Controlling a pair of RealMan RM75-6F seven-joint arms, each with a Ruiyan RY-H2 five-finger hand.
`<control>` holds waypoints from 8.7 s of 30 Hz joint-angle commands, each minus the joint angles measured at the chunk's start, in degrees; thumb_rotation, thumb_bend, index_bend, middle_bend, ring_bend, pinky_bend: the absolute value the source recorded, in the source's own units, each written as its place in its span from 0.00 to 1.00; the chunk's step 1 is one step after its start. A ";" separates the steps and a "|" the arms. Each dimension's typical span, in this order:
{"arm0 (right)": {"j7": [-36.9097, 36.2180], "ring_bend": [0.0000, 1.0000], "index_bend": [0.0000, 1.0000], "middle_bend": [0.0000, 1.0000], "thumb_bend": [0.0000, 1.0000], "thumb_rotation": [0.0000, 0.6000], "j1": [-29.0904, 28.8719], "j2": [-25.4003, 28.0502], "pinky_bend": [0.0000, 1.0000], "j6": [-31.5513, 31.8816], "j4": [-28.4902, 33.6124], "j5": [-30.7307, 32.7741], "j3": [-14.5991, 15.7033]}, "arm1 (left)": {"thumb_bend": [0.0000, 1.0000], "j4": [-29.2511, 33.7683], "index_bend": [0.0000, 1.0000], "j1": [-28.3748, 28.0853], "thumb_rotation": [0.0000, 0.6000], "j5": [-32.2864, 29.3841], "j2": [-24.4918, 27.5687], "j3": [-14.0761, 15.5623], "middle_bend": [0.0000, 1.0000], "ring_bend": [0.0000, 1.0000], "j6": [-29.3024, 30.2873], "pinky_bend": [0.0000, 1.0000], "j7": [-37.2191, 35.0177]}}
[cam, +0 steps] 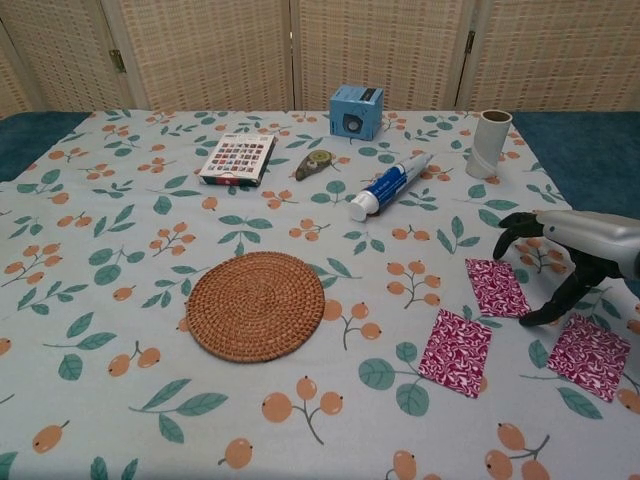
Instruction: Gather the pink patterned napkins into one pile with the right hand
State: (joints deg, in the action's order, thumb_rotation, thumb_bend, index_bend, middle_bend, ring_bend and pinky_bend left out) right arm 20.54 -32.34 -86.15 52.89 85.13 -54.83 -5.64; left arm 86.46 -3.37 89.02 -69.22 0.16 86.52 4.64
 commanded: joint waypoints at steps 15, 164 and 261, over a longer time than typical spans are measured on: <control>0.26 0.00 0.36 0.10 0.12 0.98 -0.56 0.15 0.00 0.07 0.84 -0.57 0.49 | 0.21 -0.24 0.25 0.23 1.00 0.05 0.04 -0.01 0.13 0.20 0.41 0.00 -0.39; -1.01 0.00 0.28 0.10 0.12 0.95 12.63 16.43 0.00 6.88 21.24 1.51 9.56 | 0.21 -3.78 0.26 0.08 1.00 1.42 -1.37 1.41 0.13 0.20 -0.14 0.00 -4.24; 5.68 0.00 0.26 0.10 0.12 0.97 11.62 4.68 0.00 11.41 17.03 -3.40 6.84 | 0.21 -6.72 0.25 0.61 1.00 0.93 -2.07 1.38 0.13 0.20 -0.24 0.00 -7.06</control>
State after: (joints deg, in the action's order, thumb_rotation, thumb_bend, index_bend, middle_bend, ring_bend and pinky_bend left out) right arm 26.23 -20.76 -81.52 64.25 102.11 -58.18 1.17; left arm 79.74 -2.76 89.95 -71.29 1.54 86.29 -2.42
